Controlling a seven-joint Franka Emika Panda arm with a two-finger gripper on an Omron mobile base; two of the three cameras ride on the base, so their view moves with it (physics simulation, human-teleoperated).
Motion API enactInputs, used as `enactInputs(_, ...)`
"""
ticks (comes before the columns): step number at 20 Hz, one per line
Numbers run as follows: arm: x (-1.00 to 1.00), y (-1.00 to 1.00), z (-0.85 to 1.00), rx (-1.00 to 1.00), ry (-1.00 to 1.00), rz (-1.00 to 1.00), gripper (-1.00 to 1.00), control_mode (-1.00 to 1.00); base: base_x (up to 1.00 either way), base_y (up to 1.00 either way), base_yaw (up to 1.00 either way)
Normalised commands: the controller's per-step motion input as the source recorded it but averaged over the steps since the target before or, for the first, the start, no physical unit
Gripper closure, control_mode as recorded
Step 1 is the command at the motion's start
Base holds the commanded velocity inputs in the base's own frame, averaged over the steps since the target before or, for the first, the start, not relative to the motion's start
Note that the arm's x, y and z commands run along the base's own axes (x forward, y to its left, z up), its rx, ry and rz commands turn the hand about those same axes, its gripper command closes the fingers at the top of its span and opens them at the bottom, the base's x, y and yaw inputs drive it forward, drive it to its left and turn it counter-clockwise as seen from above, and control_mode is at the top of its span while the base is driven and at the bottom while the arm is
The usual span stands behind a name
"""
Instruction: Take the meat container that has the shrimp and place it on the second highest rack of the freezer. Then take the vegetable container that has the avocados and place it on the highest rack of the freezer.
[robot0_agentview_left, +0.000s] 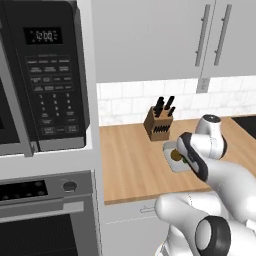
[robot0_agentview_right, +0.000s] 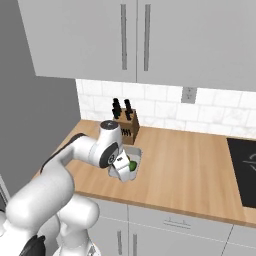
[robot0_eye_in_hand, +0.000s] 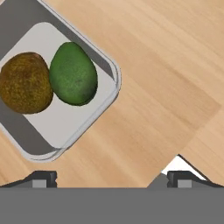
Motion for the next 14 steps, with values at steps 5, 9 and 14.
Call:
enactInputs(5,0.00,0.01,-0.19,0.00,0.00,0.00,-1.00,-1.00,0.00,0.00,0.00)
enactInputs(9,0.05,0.03,-0.23,0.00,0.00,0.00,-1.00,-1.00,0.00,0.00,0.00)
enactInputs(14,0.01,0.00,-0.12,0.00,0.00,0.00,-1.00,-1.00,0.00,0.00,0.00)
